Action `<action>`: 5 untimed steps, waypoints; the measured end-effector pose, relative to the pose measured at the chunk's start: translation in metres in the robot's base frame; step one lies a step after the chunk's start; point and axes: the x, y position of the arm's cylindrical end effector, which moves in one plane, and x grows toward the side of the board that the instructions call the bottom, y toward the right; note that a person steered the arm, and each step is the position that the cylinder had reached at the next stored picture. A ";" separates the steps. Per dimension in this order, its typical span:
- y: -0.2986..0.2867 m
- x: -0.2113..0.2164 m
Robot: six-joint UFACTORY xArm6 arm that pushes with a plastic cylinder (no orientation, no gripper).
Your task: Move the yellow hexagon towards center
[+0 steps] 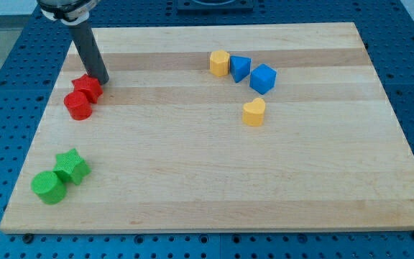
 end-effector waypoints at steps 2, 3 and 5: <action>0.002 -0.002; 0.040 -0.022; 0.135 -0.072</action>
